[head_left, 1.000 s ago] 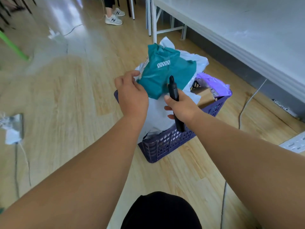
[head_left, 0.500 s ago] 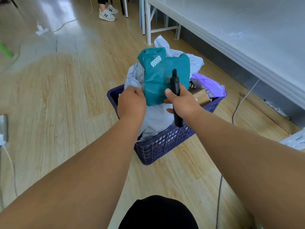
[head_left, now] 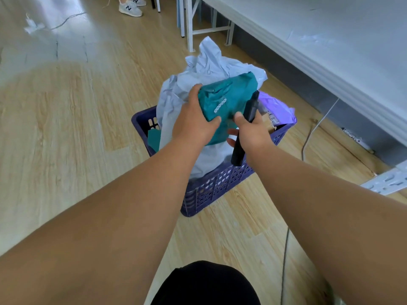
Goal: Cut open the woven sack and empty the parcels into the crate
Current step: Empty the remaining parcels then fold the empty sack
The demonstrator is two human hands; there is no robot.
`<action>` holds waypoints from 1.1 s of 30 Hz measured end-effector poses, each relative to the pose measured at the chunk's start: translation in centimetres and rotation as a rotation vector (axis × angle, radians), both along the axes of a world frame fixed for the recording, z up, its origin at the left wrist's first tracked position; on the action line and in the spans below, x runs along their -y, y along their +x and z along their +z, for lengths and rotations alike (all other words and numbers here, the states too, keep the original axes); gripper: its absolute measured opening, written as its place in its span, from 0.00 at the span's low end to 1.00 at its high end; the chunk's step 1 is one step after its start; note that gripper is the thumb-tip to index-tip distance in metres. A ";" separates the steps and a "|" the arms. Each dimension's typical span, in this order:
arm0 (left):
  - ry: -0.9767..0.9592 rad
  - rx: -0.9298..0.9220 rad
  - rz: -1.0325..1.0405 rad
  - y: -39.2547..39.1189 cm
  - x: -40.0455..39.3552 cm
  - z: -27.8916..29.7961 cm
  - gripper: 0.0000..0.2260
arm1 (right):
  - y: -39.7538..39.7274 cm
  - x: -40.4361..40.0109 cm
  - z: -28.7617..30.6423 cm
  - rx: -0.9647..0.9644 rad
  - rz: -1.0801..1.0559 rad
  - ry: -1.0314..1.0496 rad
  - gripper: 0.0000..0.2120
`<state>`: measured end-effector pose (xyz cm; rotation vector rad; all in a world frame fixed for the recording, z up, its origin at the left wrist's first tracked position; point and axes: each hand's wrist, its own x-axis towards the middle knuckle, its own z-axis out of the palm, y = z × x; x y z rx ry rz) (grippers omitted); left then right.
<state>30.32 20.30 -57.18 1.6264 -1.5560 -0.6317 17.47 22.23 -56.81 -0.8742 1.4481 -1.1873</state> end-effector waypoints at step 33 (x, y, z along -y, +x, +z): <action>-0.047 -0.198 0.719 3.3 -4.0 -3.5 0.23 | 3.3 -2.2 -1.7 -0.407 0.426 0.020 0.16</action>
